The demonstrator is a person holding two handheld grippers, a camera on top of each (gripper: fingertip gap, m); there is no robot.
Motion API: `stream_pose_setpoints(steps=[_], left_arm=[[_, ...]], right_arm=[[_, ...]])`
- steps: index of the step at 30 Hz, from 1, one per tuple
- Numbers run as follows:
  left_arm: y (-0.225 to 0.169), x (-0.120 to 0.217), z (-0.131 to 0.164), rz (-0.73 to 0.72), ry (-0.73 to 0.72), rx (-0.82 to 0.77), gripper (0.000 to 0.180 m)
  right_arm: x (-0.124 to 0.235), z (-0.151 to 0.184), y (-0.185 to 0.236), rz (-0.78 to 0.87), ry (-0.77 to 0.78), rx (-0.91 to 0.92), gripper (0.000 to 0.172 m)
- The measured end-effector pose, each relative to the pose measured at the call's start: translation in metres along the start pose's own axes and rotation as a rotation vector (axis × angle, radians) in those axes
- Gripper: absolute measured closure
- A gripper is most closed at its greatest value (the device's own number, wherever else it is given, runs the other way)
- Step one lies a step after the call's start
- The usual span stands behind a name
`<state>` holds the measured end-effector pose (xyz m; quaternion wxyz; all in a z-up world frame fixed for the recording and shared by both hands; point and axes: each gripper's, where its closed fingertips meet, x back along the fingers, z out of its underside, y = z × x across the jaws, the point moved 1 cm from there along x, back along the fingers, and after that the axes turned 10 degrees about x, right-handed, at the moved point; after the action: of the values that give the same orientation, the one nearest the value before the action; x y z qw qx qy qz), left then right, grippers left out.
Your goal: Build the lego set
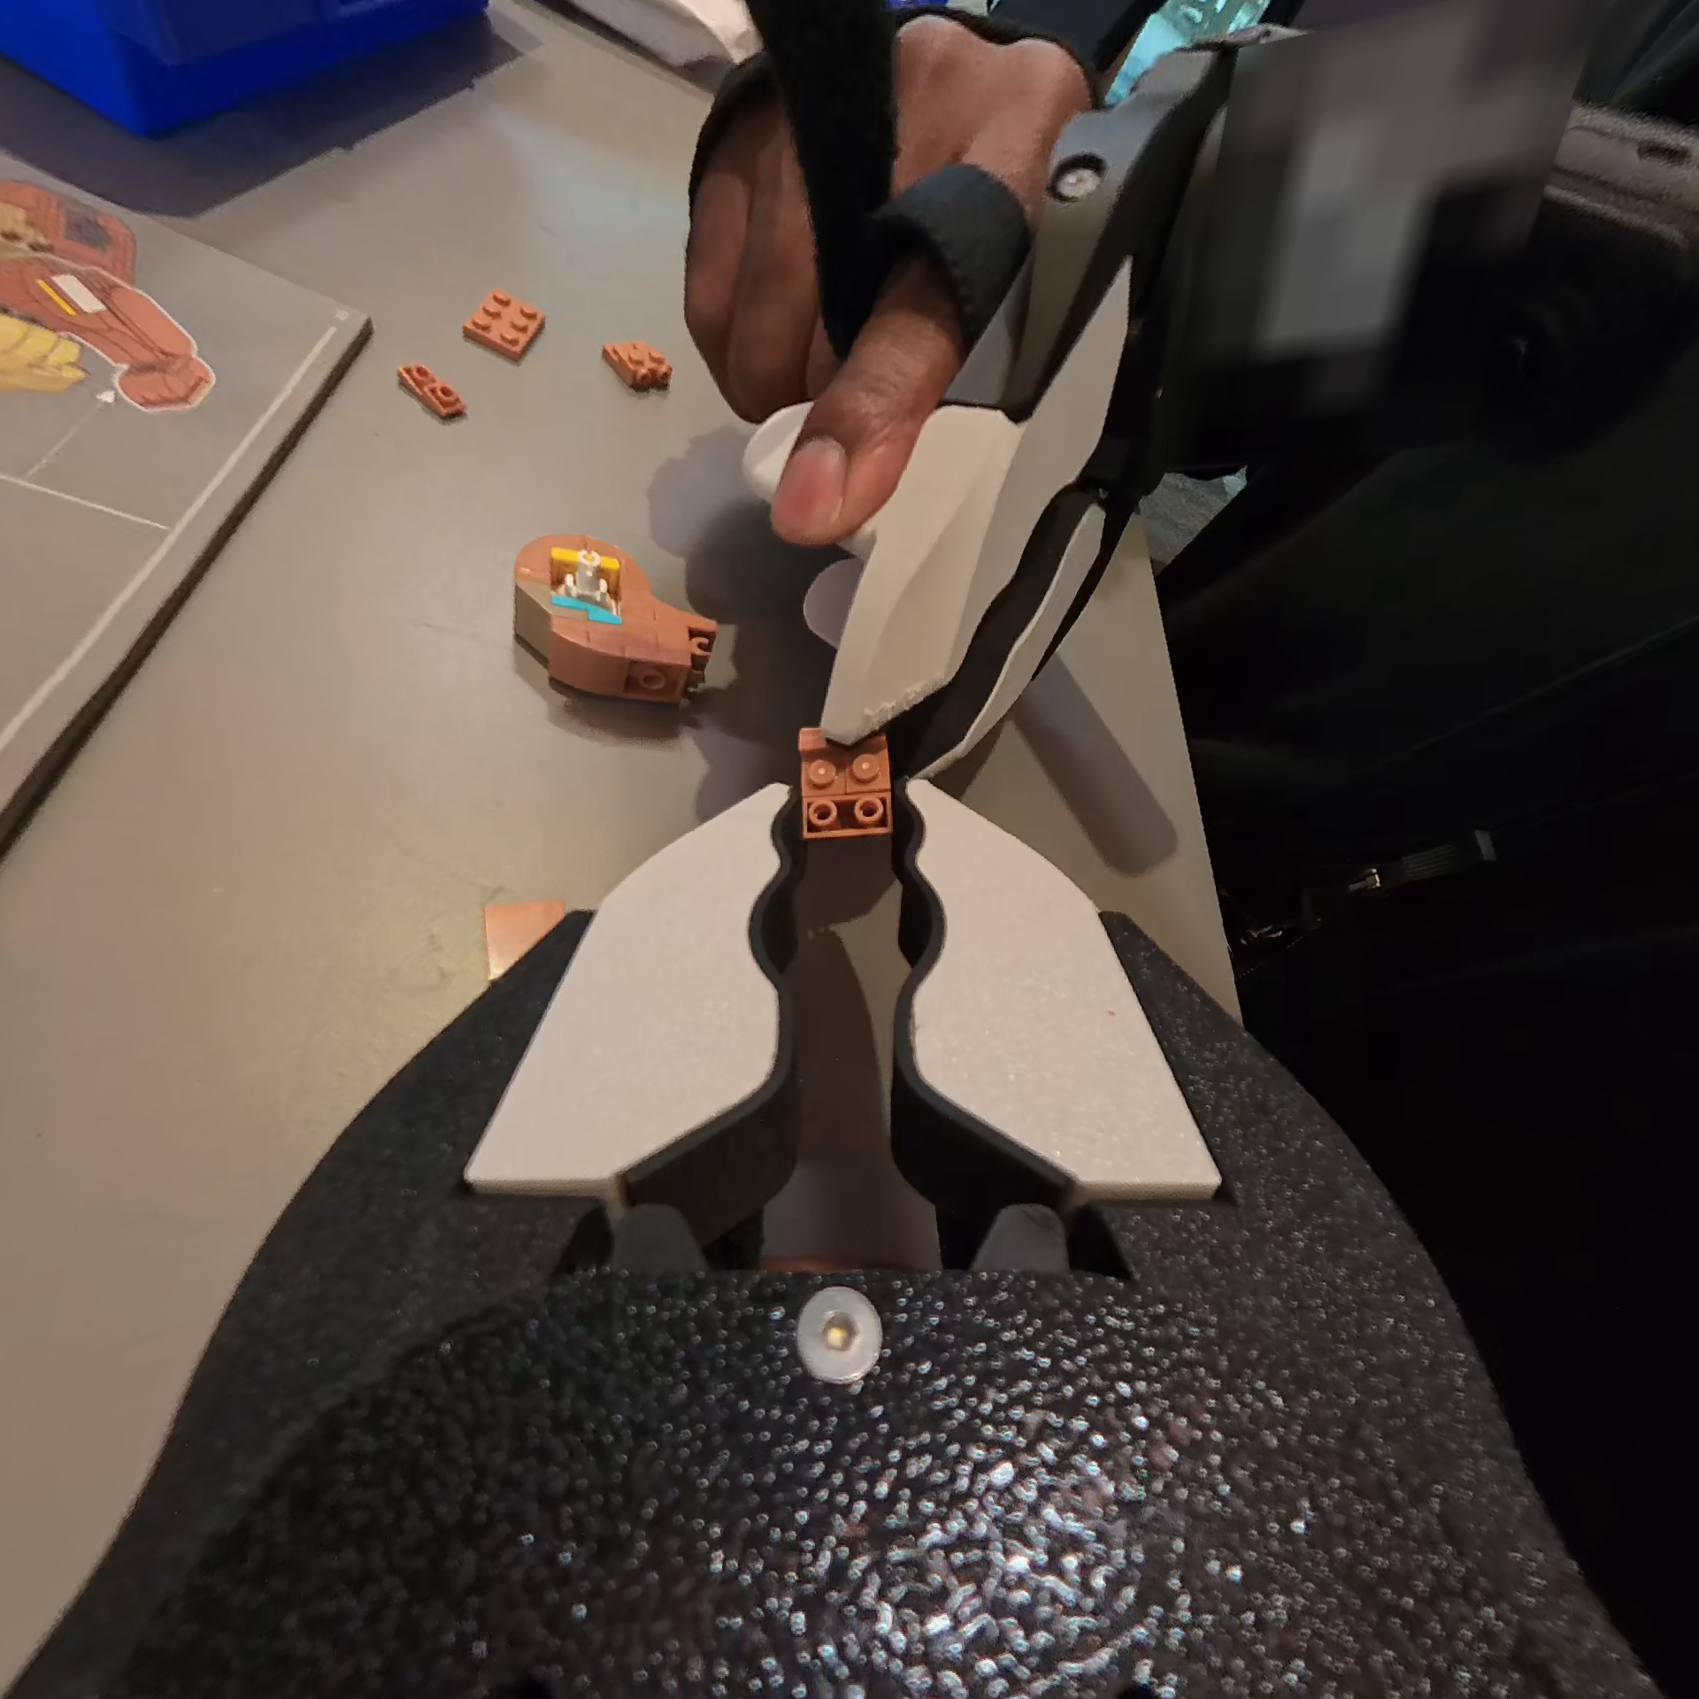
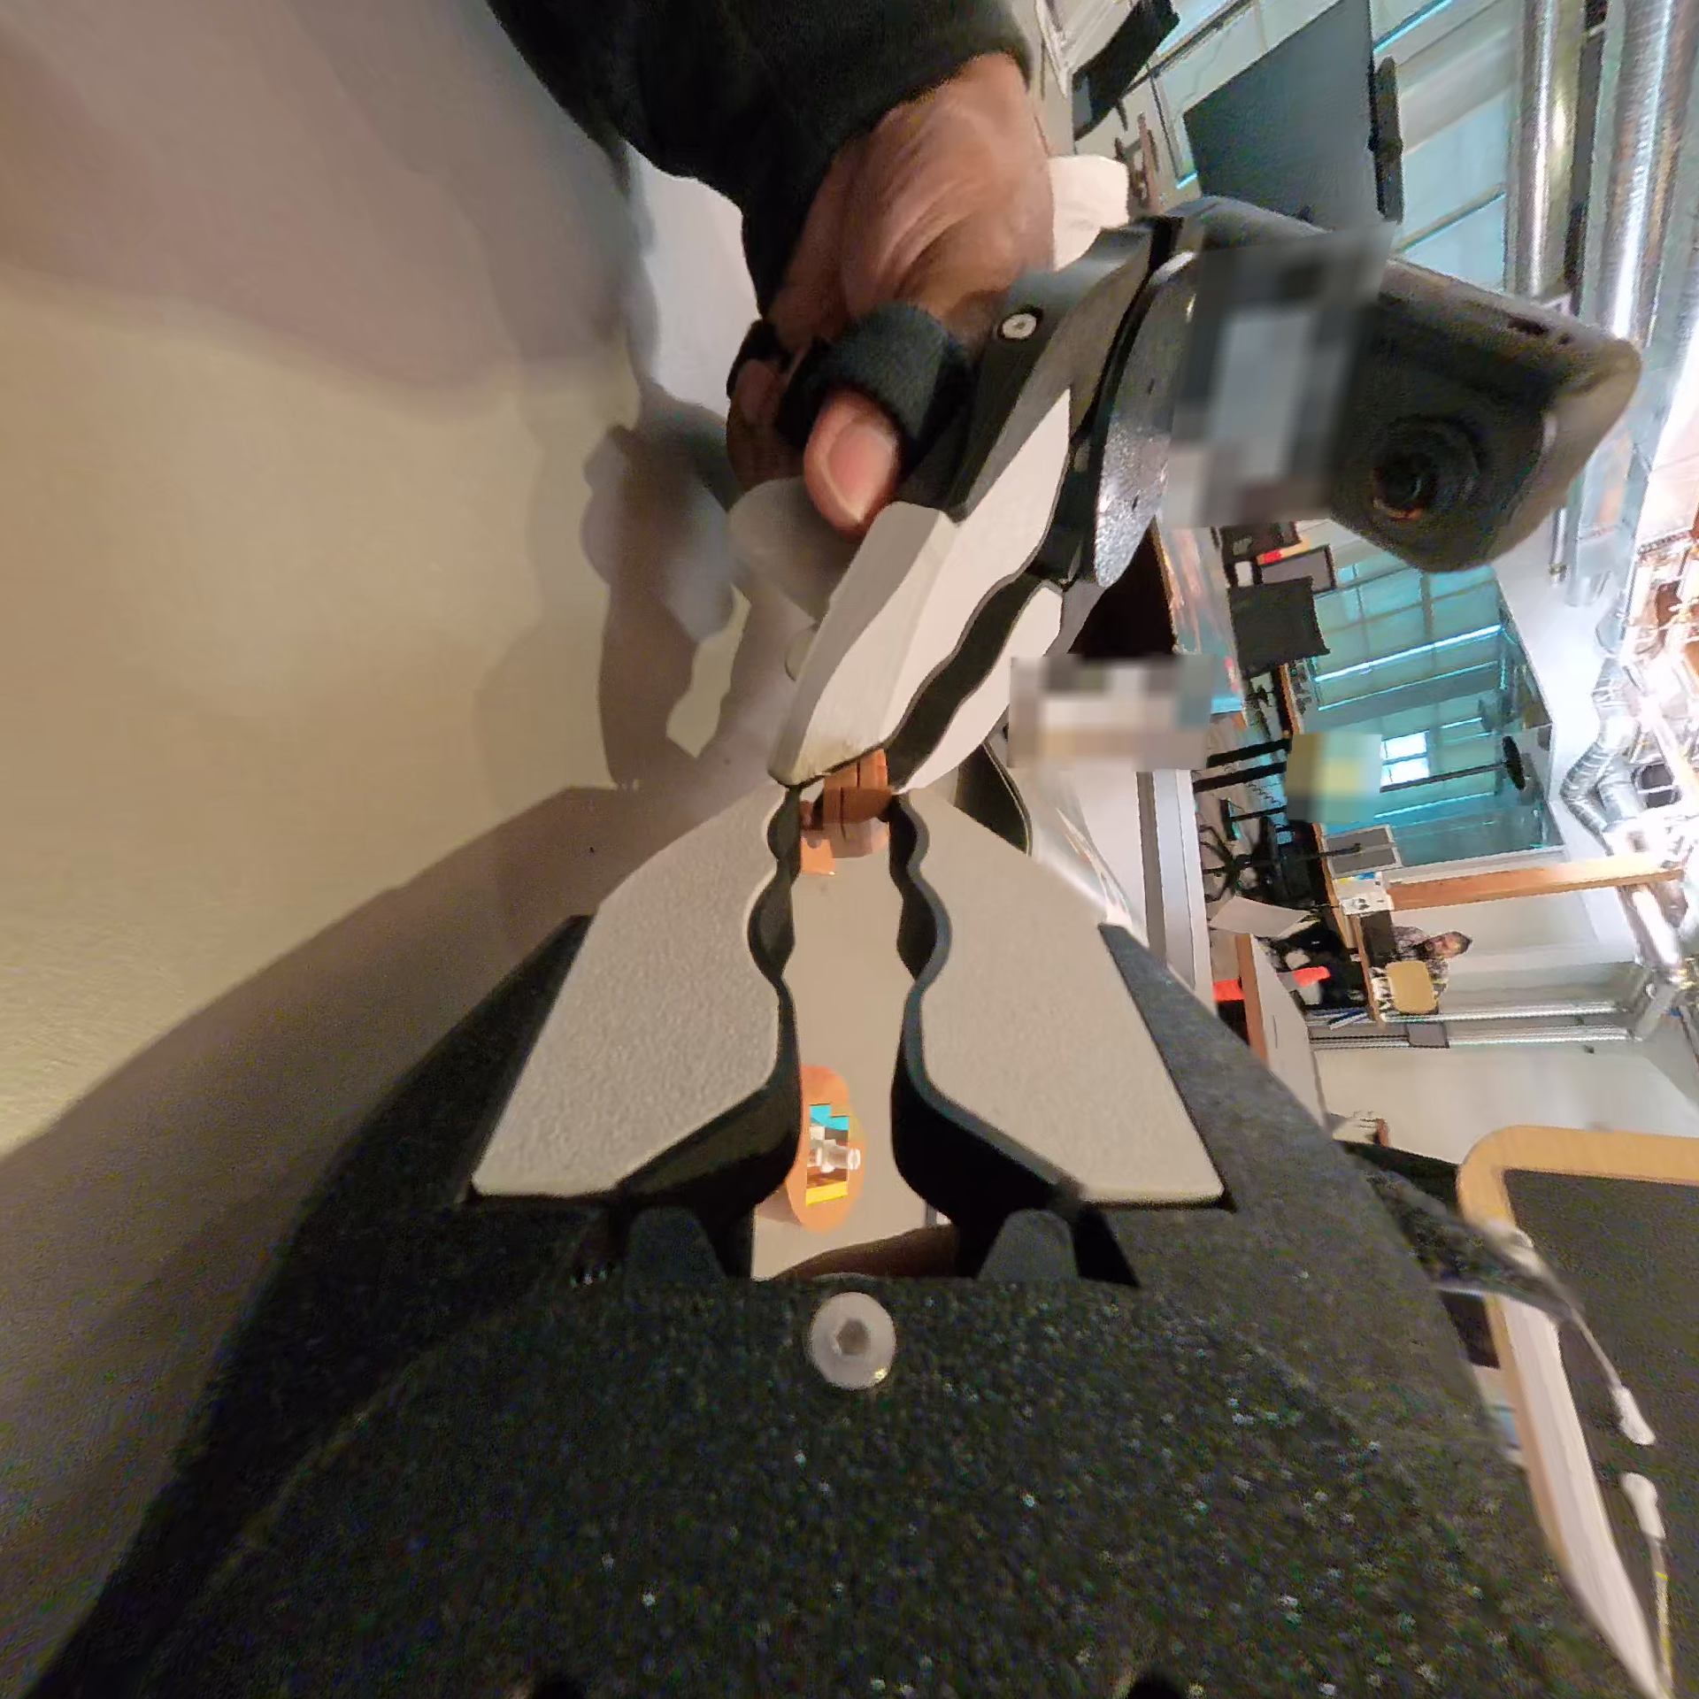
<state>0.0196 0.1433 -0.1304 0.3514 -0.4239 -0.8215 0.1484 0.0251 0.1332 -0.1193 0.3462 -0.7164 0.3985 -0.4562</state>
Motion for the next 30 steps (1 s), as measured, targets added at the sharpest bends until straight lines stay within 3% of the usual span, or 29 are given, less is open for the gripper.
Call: stream_pose_setpoints(steps=[6, 13, 16, 21, 30], left_arm=[[0.001, 0.006, -0.002, -0.052, -0.019, -0.109, 0.161], [0.003, 0.02, -0.009, -0.308, -0.061, -0.664, 0.156], [-0.002, 0.019, -0.015, -0.349, -0.105, -0.803, 0.156], [-0.015, 0.018, -0.022, -0.331, -0.195, -0.91, 0.161], [-0.015, 0.011, -0.02, -0.343, -0.204, -0.957, 0.166]], right_arm=[[0.0, 0.002, -0.004, -0.035, -0.036, -0.162, 0.153], [0.005, 0.003, -0.008, -0.108, -0.1, -0.39, 0.153], [0.007, 0.0, -0.01, -0.125, -0.129, -0.45, 0.153], [0.009, -0.004, -0.011, -0.145, -0.163, -0.511, 0.153], [0.009, -0.005, -0.014, -0.155, -0.19, -0.57, 0.153]])
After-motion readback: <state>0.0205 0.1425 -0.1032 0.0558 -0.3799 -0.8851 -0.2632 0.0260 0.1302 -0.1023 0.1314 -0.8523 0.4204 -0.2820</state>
